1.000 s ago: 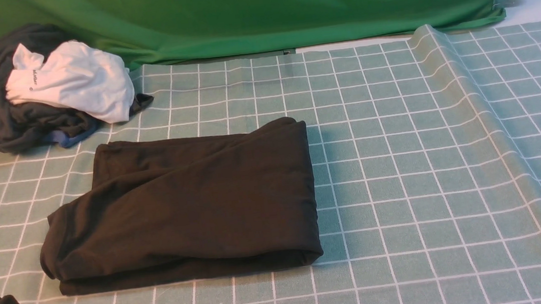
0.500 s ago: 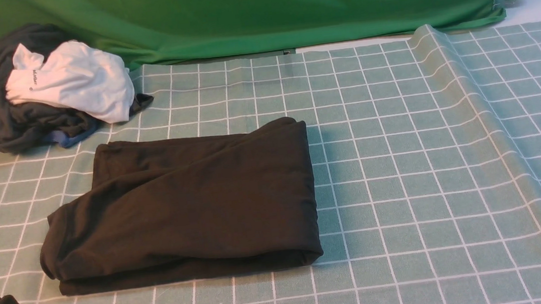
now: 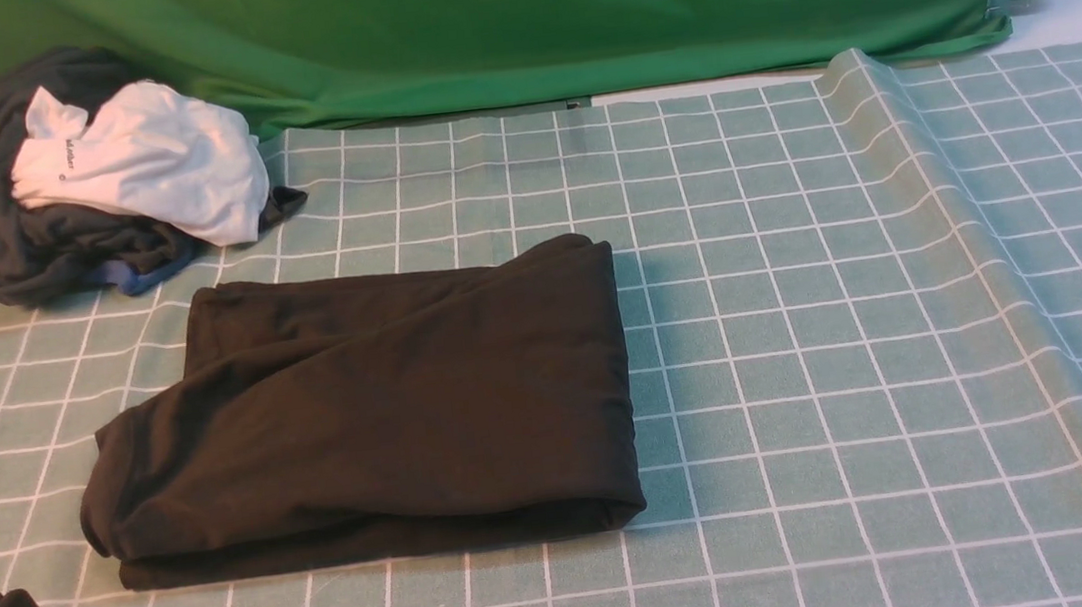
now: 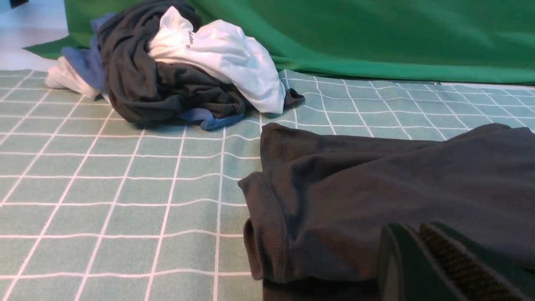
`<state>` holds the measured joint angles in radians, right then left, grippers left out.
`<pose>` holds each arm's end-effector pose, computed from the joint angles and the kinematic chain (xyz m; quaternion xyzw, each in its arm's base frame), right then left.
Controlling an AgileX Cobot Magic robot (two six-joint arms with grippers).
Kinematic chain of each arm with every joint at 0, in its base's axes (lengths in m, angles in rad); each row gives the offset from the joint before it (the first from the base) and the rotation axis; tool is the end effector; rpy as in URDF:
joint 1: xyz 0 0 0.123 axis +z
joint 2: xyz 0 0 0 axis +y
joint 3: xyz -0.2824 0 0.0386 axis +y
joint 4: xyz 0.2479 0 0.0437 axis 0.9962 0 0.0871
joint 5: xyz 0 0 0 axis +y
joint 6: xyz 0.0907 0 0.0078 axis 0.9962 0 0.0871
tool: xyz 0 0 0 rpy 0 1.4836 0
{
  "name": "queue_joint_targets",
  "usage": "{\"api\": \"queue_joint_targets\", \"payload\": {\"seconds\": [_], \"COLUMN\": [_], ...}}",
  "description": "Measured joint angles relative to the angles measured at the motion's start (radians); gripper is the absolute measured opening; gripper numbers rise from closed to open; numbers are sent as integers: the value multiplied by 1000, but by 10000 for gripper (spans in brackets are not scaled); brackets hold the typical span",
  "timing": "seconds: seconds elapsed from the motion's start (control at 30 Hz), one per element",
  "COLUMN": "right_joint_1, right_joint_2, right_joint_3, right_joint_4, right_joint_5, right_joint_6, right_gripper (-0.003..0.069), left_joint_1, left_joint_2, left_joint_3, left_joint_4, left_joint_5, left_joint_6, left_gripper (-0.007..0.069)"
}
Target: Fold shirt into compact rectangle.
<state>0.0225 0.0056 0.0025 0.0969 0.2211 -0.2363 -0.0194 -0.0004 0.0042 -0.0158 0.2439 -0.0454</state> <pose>0.0561 0.0032 0.1920 -0.0689 0.7520 -0.0311 0.6548 0.0555 -0.0014 0.1896 -0.0145 0.7614 -0.0274 0.6476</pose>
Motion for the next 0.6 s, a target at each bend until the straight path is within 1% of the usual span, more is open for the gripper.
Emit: {"api": "queue_joint_targets", "payload": {"seconds": [0.1, 0.6], "right_joint_1": [-11, -12], "right_joint_2": [-4, -4], "right_joint_3": [5, 8], "right_joint_4": [-5, -8], "right_joint_5": [27, 30], "right_joint_6": [22, 40], "right_gripper": [237, 242], "left_joint_1": [0, 0], "left_joint_2": [0, 0], "left_joint_3": [0, 0], "left_joint_4": [0, 0], "left_joint_5": [-1, -1], "left_joint_6": [0, 0], "left_gripper": [13, 13]}}
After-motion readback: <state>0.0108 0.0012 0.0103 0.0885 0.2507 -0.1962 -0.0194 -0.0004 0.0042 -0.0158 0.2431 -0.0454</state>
